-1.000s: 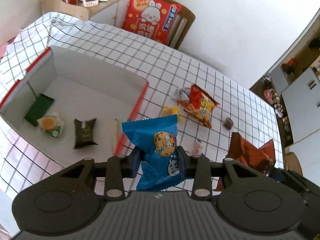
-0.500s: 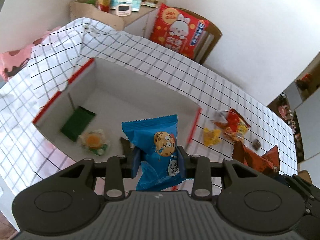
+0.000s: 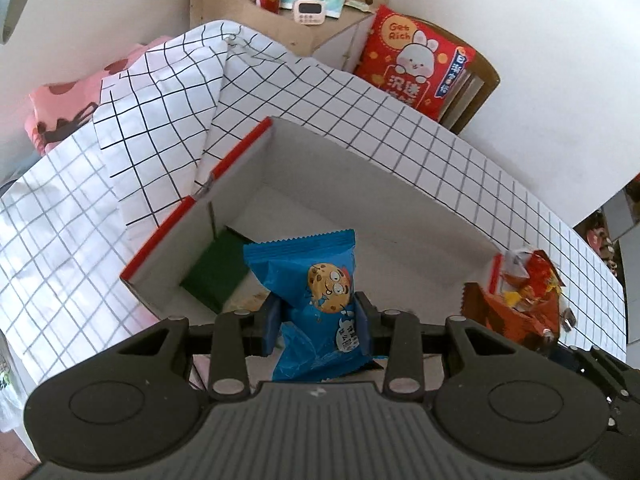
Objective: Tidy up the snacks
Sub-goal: 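Carry the blue packet and brown packet with both grippers over the box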
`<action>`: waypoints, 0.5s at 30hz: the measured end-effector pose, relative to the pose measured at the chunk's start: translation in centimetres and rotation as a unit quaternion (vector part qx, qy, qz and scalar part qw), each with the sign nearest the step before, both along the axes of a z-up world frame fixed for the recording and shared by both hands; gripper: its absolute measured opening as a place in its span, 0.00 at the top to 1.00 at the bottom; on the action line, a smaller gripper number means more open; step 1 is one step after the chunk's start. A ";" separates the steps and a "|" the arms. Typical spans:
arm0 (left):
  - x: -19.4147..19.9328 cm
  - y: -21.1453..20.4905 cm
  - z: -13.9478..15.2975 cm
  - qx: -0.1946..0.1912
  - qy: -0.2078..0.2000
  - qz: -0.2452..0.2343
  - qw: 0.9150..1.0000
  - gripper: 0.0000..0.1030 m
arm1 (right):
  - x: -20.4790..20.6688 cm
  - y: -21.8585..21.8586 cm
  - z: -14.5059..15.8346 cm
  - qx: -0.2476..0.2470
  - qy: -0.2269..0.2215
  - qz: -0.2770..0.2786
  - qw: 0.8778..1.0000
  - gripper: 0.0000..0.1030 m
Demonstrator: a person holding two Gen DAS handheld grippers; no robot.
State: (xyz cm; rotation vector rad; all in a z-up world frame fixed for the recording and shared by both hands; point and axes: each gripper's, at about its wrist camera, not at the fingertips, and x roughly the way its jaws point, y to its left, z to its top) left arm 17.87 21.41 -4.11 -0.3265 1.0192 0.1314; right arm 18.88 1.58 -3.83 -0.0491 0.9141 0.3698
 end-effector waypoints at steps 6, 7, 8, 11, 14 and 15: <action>1.9 2.5 -1.9 0.015 0.021 0.021 0.999 0.64 | 2.1 3.2 -1.9 -0.017 0.010 0.020 1.000 0.43; 2.1 2.8 -2.2 0.017 0.024 0.021 0.999 0.64 | 2.5 3.7 -2.2 -0.020 0.011 0.021 1.000 0.43; 2.5 3.0 -2.6 0.018 0.027 0.020 0.999 0.64 | 2.8 4.1 -2.5 -0.023 0.013 0.023 0.999 0.43; 3.7 3.4 -3.8 0.018 0.043 0.012 0.999 0.64 | 3.6 5.3 -3.6 -0.035 0.019 0.033 0.999 0.43; 4.7 3.2 -5.1 0.022 0.059 0.002 0.998 0.64 | 4.4 6.3 -4.7 -0.050 0.028 0.040 0.998 0.43; 5.0 3.1 -5.6 0.025 0.064 -0.003 0.998 0.64 | 4.6 6.6 -5.0 -0.054 0.030 0.041 0.997 0.43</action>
